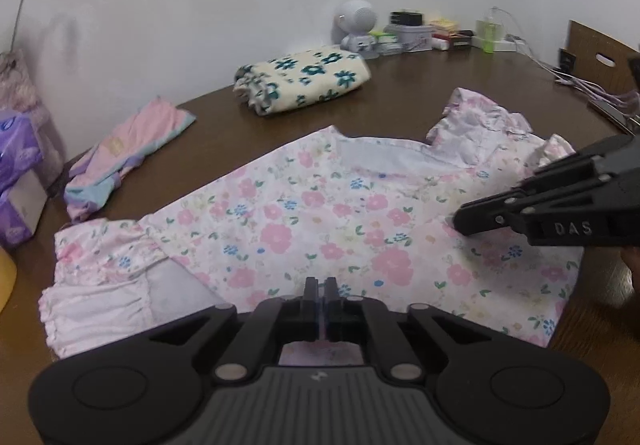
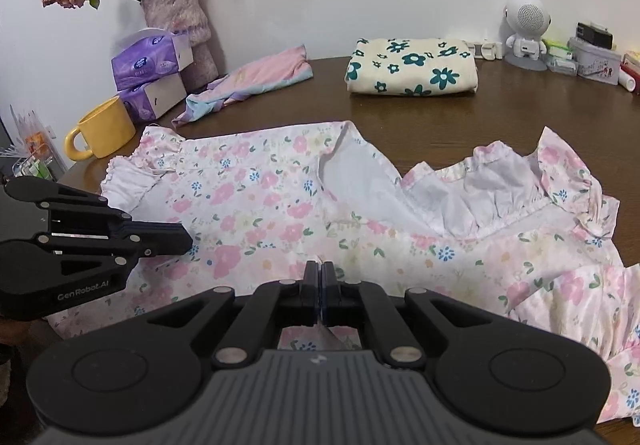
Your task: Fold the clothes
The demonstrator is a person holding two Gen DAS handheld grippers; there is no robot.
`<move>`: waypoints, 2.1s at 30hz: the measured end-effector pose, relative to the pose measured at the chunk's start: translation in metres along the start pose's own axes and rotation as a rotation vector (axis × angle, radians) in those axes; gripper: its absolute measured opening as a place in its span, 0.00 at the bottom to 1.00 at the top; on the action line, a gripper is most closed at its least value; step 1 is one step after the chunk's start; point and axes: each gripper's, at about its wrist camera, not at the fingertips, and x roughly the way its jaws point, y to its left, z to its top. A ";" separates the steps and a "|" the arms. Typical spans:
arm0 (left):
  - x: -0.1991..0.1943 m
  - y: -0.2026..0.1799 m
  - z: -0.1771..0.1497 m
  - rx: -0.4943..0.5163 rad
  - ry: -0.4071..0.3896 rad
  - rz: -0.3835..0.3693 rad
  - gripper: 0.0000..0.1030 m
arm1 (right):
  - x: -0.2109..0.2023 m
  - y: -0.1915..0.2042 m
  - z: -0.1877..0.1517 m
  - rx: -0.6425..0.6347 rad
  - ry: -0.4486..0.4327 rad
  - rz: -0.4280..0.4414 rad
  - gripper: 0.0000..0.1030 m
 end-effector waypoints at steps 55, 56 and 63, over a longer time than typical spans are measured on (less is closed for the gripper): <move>-0.007 -0.030 -0.027 0.006 -0.122 -0.115 0.13 | -0.033 0.007 -0.035 -0.063 -0.049 -0.055 0.06; -0.007 -0.030 -0.028 0.000 -0.124 -0.115 0.13 | -0.033 0.007 -0.035 -0.063 -0.049 -0.057 0.06; -0.008 -0.029 -0.030 -0.038 -0.135 -0.112 0.13 | -0.033 0.001 -0.034 -0.048 -0.059 -0.128 0.06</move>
